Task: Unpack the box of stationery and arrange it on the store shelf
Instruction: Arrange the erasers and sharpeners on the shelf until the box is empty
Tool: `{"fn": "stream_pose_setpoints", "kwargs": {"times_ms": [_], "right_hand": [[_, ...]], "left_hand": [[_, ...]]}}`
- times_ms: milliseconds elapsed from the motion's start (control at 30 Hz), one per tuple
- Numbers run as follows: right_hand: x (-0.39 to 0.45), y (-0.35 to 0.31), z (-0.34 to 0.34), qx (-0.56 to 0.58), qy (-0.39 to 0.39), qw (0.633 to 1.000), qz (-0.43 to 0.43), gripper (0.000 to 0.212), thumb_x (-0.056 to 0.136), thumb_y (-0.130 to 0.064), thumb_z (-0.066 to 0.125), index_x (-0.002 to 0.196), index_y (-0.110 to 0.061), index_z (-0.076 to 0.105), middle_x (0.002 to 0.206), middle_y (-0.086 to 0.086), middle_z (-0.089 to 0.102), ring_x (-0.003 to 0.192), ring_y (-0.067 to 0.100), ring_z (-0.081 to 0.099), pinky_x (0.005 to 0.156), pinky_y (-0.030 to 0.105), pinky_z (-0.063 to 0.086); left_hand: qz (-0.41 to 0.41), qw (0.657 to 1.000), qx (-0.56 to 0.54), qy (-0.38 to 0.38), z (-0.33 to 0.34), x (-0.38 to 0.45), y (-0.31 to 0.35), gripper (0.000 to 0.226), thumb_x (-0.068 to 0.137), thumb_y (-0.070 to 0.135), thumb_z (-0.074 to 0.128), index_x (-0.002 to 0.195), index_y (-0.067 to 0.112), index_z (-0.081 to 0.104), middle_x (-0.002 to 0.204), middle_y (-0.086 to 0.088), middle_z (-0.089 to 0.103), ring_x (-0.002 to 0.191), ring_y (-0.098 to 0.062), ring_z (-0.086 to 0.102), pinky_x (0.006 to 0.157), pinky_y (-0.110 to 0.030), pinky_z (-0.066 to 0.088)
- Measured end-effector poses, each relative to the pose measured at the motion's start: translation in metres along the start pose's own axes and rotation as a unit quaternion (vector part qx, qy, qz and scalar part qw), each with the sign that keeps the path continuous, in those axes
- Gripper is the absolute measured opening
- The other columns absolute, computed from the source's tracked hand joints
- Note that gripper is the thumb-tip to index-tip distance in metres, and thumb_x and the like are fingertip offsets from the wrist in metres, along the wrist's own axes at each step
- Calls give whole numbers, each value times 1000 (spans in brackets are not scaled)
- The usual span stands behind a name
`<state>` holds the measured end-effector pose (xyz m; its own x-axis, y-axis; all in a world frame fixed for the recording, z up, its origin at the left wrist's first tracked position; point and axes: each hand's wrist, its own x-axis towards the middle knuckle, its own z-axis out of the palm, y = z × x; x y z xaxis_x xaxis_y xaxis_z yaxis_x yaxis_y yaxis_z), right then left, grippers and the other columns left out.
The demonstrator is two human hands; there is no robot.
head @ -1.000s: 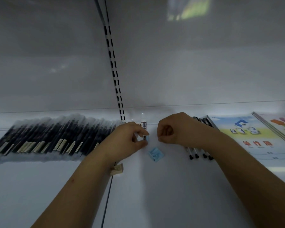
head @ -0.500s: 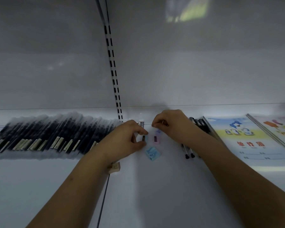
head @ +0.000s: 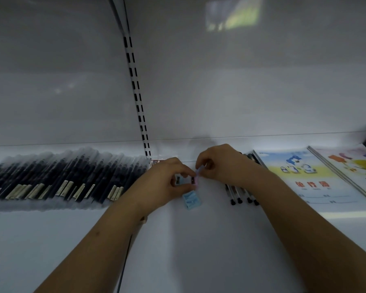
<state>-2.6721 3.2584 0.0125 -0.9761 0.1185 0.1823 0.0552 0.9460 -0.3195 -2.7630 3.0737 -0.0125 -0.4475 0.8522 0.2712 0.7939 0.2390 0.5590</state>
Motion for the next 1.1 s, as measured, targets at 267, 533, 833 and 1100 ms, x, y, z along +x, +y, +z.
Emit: {"fn": "stream_pose_setpoints", "kwargs": {"times_ms": [267, 533, 833, 1100], "right_hand": [[-4, -2, -3, 9, -21, 1000, 22, 11, 90, -19, 61, 90, -17, 73, 81, -8, 62, 71, 3, 56, 58, 5, 40], [-15, -1, -23, 91, -45, 995, 16, 17, 83, -33, 74, 99, -34, 70, 97, -17, 65, 82, 0, 60, 70, 11, 47], [-6, -8, 2, 24, -13, 997, 67, 22, 83, -32, 74, 95, -16, 66, 83, -9, 59, 69, 3, 51, 53, 9, 36], [-11, -4, -10, 34, -46, 998, 9, 40, 76, -38, 80, 109, -24, 65, 106, -6, 56, 83, 6, 57, 73, 18, 45]], "left_hand": [[-15, 999, 10, 29, 4, 3, -4, 11, 85, 27, 74, 96, 30, 71, 94, 13, 60, 72, -5, 55, 63, -12, 41], [-42, 999, 15, 18, 0, 3, -9, 13, 84, 34, 75, 96, 35, 69, 98, 17, 61, 78, -3, 57, 65, -14, 47], [-35, 999, 24, 31, 1, 5, -8, 16, 83, 32, 77, 97, 31, 70, 99, 16, 63, 80, -3, 58, 67, -10, 46], [-9, 998, 67, 9, -4, 12, -3, 24, 80, 35, 79, 102, 32, 71, 101, 16, 57, 77, -3, 59, 69, -15, 48]]}}
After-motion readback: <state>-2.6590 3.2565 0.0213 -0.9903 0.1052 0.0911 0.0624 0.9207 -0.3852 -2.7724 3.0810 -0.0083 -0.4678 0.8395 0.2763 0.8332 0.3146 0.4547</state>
